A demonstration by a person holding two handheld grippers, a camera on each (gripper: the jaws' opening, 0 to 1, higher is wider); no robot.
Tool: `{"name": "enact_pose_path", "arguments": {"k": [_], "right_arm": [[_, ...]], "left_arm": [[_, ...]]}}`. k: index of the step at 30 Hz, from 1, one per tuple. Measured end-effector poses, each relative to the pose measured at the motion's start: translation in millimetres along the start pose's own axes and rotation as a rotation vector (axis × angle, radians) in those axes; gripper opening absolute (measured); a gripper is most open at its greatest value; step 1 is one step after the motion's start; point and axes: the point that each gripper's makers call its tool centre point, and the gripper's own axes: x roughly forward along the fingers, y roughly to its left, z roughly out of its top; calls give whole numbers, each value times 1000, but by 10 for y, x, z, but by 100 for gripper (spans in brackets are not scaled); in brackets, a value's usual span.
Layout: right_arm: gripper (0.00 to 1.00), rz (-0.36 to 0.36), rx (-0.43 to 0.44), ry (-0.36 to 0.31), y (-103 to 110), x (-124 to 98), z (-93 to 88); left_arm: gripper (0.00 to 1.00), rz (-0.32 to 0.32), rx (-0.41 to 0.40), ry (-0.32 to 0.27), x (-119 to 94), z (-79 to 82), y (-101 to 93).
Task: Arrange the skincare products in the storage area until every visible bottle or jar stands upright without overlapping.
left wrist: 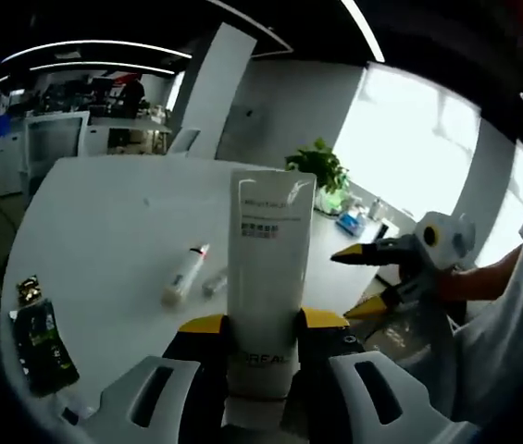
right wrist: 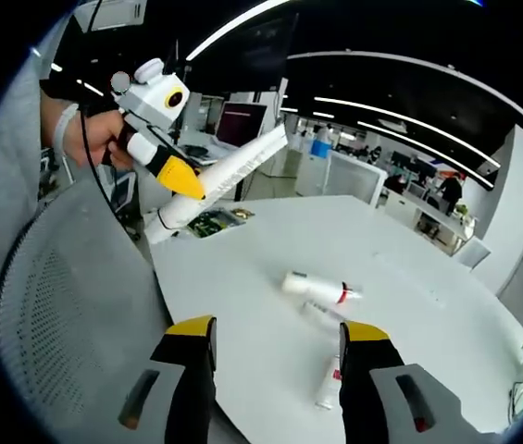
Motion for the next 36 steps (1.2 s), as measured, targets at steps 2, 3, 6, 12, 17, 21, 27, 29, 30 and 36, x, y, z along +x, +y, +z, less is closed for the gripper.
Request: {"name": "enact_pose_path", "arguments": {"k": [2,3,6,12,17,21,27,29,30,36], "right_arm": [[45,0,10,1,-9,-5,-6],[46,-2,18,1,-16,-6,-8],[45,3,30,-5,-14,-8,4],[45,18,55,-12,15,6,28],[46,26,80,-19,9,0,64],[47,38,21,-30,105,0,188],[50,134,234,-180,308,-21,664],[50,176,338,-233,353,-27,806],[51,210,419,-243,395,-8,854],[47,233,685,-275,366,141,949]], "left_arm": [[26,0,5,-23,11,6,-27],[26,1,0,-28,15,-2,-43],[26,-2,-10,-39,14,-43,-106],[26,-18,30,-8,55,-152,-211],[26,-29,57,-31,74,-109,-212],[26,-11,147,-21,74,-124,-191],[26,-27,162,-37,70,-116,-235],[26,-32,170,-35,76,-121,-252],[26,-40,178,-37,75,-121,-272],[26,-53,232,-32,71,-144,-348]]}}
